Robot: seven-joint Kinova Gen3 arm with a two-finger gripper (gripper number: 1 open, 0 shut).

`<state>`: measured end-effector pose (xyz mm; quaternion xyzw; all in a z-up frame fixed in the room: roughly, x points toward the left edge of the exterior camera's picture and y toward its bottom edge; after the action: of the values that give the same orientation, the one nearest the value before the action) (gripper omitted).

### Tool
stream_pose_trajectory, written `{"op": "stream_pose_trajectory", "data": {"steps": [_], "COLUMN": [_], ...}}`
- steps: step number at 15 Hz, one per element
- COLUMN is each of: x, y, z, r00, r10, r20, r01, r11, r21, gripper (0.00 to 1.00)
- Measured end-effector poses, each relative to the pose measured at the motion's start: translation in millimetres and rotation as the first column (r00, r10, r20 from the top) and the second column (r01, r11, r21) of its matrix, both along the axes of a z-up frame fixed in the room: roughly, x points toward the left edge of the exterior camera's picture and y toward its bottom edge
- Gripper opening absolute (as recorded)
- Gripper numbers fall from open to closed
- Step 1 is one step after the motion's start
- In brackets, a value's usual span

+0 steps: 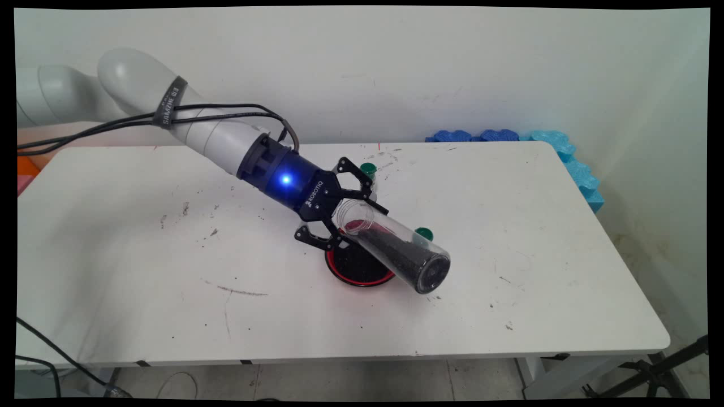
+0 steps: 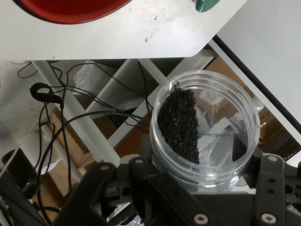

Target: Pour the black seasoning powder in the red bowl

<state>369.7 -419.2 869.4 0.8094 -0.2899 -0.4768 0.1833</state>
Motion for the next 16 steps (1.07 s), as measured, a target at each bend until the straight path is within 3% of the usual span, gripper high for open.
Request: {"op": "stream_pose_trajectory", "data": {"steps": [16], "x": [-5.9], "y": [-3.4], "z": [-10.2], "r00": [0.998], "r10": [0.04], "r20": [-0.043], "r01": [-0.037], "r11": [0.996], "r21": [0.083], "gripper": [0.0]}}
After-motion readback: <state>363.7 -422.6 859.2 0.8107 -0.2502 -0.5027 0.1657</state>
